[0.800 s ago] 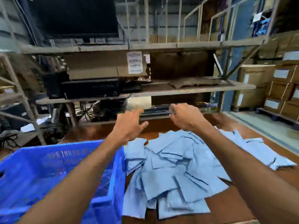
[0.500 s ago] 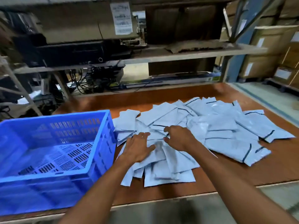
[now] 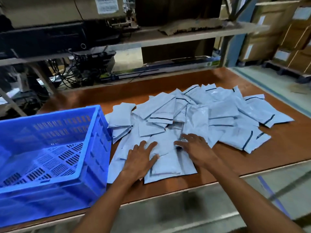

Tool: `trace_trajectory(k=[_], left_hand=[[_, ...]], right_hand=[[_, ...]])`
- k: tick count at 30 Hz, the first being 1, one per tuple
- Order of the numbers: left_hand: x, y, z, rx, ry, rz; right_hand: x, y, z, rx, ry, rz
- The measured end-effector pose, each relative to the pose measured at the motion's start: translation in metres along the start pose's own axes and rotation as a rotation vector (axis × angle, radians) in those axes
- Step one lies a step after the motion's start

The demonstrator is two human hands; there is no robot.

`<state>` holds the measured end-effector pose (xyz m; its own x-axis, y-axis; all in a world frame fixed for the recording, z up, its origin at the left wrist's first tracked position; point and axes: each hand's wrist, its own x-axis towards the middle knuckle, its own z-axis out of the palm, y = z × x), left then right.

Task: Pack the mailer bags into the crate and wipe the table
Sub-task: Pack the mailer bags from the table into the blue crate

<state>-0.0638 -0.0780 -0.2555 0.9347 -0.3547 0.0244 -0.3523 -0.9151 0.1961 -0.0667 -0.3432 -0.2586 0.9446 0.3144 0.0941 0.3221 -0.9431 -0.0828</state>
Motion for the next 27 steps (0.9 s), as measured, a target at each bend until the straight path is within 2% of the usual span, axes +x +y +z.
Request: trace_trajectory(k=[2,4,7,8,10,12,14,16,18,21,25,27], left_hand=[[-0.007,0.003,0.004,-0.030,0.018,-0.063],[-0.013,0.006,0.006,-0.042,0.044,-0.097],[-0.011,0.010,0.004,0.009,0.104,-0.063],[-0.007,0.011,0.004,-0.005,0.102,-0.035],[0.003,0.012,0.009,-0.067,0.053,0.014],[0.011,0.015,0.016,-0.097,-0.020,0.025],[0.014,0.023,0.024,-0.079,-0.050,0.024],[0.015,0.032,0.028,-0.062,-0.056,0.024],[0.016,0.040,0.028,-0.034,-0.045,0.018],[0.018,0.045,0.027,0.032,-0.014,0.027],[0.019,0.045,0.025,0.090,0.031,0.034],[0.018,0.046,0.022,0.082,0.087,0.024]], right_hand=[[-0.019,0.003,-0.002,-0.098,0.078,0.018],[-0.044,-0.004,-0.002,-0.102,0.063,-0.024],[-0.080,-0.001,-0.004,0.091,-0.113,-0.030],[-0.088,0.001,-0.005,0.217,-0.173,0.035],[-0.092,0.005,-0.001,0.356,-0.056,0.198],[-0.086,0.010,0.006,0.239,0.043,0.440],[-0.077,0.012,0.017,0.160,-0.097,0.632],[-0.067,0.010,0.031,0.134,-0.202,0.645],[-0.066,0.006,0.041,0.124,-0.202,0.622],[-0.069,0.010,0.045,0.170,-0.119,0.597],[-0.077,0.027,0.032,0.352,-0.005,0.636],[-0.083,0.040,0.022,0.286,0.067,0.642]])
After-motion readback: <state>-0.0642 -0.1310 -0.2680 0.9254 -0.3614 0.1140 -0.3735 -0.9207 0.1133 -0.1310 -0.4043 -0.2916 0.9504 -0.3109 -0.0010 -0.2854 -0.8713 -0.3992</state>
